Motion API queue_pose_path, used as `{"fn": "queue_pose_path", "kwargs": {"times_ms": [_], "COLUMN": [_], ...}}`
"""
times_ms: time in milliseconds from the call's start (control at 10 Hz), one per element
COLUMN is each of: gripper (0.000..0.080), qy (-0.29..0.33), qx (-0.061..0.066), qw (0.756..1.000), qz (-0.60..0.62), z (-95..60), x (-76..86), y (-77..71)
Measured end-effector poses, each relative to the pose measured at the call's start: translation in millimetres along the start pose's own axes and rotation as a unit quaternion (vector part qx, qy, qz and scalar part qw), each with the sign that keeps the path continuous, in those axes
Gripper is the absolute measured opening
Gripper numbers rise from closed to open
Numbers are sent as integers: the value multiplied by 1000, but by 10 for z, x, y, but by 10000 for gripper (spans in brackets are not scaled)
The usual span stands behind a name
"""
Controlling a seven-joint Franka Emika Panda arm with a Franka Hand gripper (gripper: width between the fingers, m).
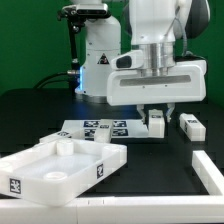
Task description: Assemble desk
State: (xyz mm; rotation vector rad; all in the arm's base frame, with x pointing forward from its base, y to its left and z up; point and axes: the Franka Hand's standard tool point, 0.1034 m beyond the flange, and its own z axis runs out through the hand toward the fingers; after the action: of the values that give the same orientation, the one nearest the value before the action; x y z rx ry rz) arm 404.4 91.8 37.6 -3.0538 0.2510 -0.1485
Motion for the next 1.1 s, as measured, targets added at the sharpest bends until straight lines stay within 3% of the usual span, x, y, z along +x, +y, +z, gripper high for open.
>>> {"fn": "queue_pose_path", "kwargs": {"times_ms": [200,500,900,1000,1100], "gripper": [281,281,281,504,504], "qy": [6,17,12,4,-6], "qx": [-3,-19,-18,-12,-7], "qw": [1000,1000,1000,1000,1000], "qz": [-7,-11,-14,-18,-30], "z": [64,246,237,115,-10], "x": [-61,-257,-256,-190,-120], "y": [-10,133,131,117,148]}}
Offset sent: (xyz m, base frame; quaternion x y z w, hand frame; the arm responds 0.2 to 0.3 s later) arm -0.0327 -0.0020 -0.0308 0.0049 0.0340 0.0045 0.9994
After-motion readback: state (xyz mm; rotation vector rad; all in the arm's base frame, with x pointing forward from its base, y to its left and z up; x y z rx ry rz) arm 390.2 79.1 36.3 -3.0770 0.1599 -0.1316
